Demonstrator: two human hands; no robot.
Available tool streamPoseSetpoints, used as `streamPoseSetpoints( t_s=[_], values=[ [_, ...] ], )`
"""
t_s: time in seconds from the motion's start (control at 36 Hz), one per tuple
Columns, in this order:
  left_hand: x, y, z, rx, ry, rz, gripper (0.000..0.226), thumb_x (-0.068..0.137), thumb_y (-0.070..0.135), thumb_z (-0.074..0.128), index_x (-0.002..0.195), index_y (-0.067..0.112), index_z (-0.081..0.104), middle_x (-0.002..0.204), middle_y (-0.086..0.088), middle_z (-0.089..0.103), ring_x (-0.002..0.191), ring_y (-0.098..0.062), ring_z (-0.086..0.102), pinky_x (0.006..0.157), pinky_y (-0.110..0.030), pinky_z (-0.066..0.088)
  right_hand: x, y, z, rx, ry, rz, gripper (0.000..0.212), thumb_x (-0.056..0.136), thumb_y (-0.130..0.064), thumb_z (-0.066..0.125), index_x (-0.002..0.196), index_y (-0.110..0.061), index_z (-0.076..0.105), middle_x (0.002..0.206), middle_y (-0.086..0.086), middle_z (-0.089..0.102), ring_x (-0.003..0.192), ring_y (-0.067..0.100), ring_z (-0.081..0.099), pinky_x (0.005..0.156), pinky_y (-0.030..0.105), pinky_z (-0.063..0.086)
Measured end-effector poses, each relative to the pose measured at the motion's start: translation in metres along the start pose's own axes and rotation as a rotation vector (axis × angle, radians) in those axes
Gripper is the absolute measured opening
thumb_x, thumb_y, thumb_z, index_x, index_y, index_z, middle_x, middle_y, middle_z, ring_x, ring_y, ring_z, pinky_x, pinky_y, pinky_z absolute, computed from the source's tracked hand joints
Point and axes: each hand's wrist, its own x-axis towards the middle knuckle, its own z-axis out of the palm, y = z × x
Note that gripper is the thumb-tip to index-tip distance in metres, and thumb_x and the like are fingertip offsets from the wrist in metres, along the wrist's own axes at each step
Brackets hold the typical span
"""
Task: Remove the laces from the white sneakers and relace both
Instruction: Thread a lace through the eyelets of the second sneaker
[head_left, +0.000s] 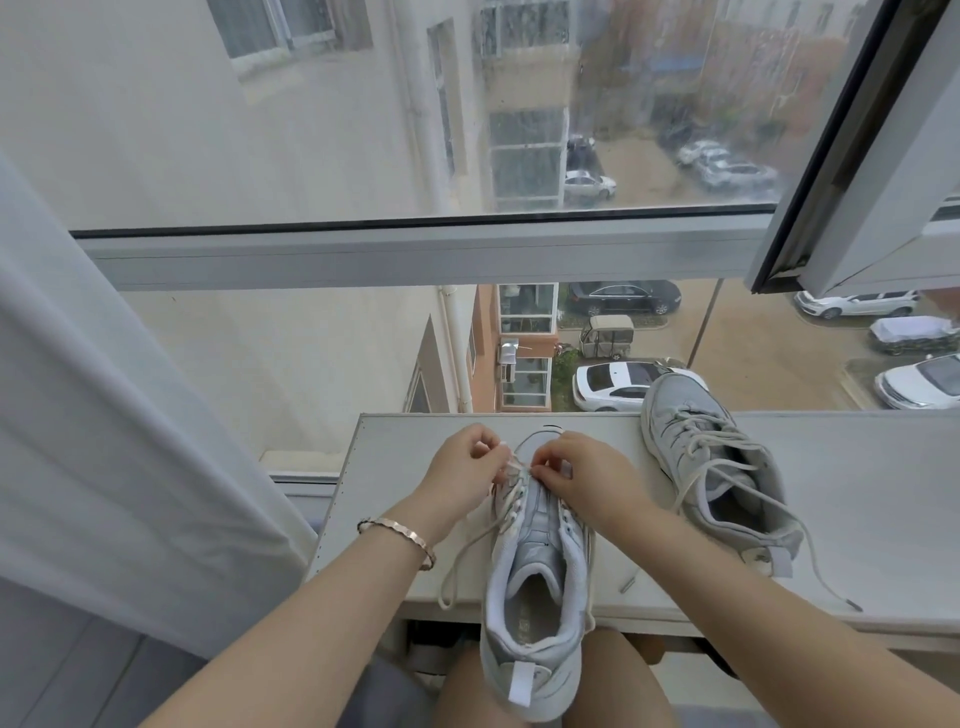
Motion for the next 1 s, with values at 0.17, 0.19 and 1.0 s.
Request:
streamPoseSetpoints(
  t_s=[0.17, 0.19, 1.0],
  values=[
    [-0.005, -0.002, -0.001, 0.129, -0.046, 0.002, 0.012, 0.083, 0.021, 0.069, 0.078, 0.016, 0.059, 0.075, -0.002, 0.06, 0.067, -0.016, 0.056, 0.064, -0.029, 0.053, 0.0, 0.0, 0.0, -0.035, -0.001, -0.023, 0.012, 0.089, -0.029, 0.056, 0.097, -0.028, 0.065, 0.084, -0.013, 0.049, 0.074, 0.008, 0.048, 0.061, 0.024, 0.037],
    [-0.005, -0.002, -0.002, 0.156, -0.053, -0.01, 0.014, 0.081, 0.023, 0.071, 0.079, 0.013, 0.062, 0.077, -0.004, 0.061, 0.068, -0.016, 0.057, 0.063, -0.028, 0.053, 0.001, 0.0, 0.0, -0.033, -0.007, -0.019, 0.011, 0.089, -0.028, 0.056, 0.096, -0.027, 0.065, 0.084, -0.013, 0.049, 0.074, 0.008, 0.047, 0.061, 0.024, 0.037],
    [-0.018, 0.009, -0.043, 0.494, -0.209, 0.294, 0.029, 0.089, 0.01, 0.05, 0.061, 0.019, 0.046, 0.094, 0.008, 0.053, 0.084, -0.008, 0.05, 0.069, -0.009, 0.036, 0.002, -0.001, 0.004, -0.112, 0.007, 0.006, 0.019, 0.093, -0.028, 0.049, 0.097, -0.02, 0.066, 0.098, -0.006, 0.057, 0.086, 0.014, 0.054, 0.064, 0.025, 0.039]
  ],
)
